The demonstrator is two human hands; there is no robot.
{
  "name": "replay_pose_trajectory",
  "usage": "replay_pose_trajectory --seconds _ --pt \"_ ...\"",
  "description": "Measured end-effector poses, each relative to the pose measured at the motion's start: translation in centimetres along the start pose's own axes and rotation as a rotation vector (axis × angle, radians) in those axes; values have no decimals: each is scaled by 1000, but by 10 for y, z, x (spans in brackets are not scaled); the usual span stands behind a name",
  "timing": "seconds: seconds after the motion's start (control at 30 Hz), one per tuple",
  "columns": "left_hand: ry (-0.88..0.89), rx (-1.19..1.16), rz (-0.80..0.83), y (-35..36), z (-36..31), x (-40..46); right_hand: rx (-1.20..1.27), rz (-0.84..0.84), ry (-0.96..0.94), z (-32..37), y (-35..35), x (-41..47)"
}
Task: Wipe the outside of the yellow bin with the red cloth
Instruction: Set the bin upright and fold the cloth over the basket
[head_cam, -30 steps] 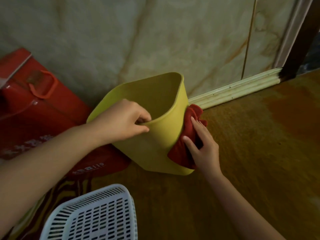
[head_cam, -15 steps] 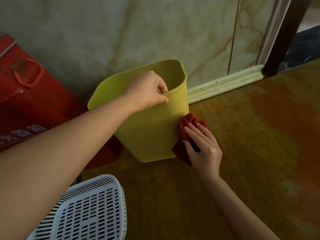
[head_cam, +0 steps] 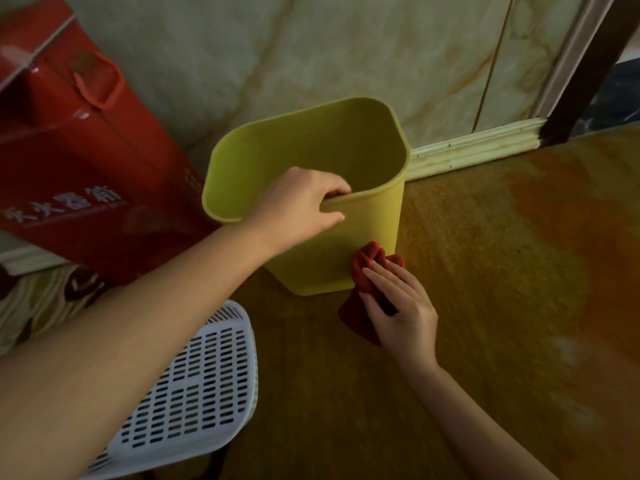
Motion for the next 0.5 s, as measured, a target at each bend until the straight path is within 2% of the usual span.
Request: replay_pose_trajectory --seconds 0.1,0.13,0.17,0.23,0.3,0.4,0.5 --pt "41 -205 -388 12 5 -51 35 39 44 6 -1 -12" --pt "-24 -342 -409 22 9 -70 44 53 60 9 0 -15" --pt "-130 -484 -345 34 14 -85 60 69 86 12 1 -16" --pt "-386 -739 -7 60 25 -102 125 109 182 20 4 -18" --pt "-528 -890 252 80 36 -109 218 159 307 26 10 -19" --pt "-561 -1004 401 98 41 -115 338 228 449 32 20 -19" --pt "-578 -988 386 108 46 -118 424 262 503 37 27 -16"
Point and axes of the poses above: each hand's wrist, its own x-axis towards the middle knuckle, its own y-axis out of the palm, z = x × y, the point moved 1 cm from there along x, towards the middle knuckle, and after that the axes turned 7 degrees about z, right-handed, at the moved point
